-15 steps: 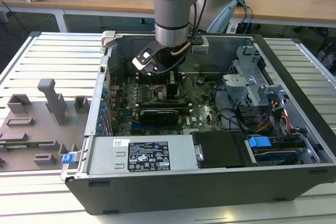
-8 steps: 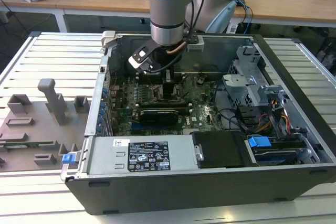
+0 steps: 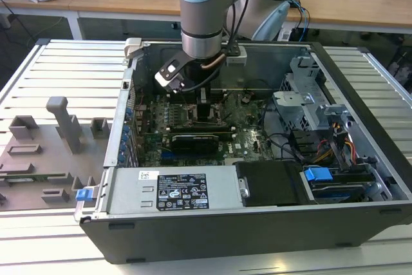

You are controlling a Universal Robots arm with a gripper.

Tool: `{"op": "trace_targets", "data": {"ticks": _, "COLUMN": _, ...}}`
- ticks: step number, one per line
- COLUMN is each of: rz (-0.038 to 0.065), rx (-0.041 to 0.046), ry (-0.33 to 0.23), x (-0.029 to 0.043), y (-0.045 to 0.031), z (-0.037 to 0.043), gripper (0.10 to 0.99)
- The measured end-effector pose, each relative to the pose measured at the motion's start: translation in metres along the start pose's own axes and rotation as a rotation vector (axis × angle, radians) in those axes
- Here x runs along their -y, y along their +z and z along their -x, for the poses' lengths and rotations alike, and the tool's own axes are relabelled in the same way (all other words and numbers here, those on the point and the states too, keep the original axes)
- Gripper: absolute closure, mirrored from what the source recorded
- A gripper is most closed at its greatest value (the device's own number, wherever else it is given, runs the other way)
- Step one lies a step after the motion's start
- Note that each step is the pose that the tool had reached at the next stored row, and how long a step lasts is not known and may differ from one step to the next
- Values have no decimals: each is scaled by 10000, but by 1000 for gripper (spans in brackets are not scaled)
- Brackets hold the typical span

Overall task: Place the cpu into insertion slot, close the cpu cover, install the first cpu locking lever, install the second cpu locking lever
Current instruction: 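Place the cpu into insertion slot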

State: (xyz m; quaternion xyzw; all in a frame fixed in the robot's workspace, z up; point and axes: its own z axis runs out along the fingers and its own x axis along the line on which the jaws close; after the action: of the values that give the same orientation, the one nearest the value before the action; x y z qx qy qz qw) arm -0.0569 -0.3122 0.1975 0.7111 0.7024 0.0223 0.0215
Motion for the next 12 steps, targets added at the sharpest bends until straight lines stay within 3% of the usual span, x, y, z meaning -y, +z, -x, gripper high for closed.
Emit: {"op": "trace_targets", "data": {"ticks": 12, "rz": 3, "rx": -2, "ry": 2, "x": -20, "y": 17, "z": 22, "gripper": 545}}
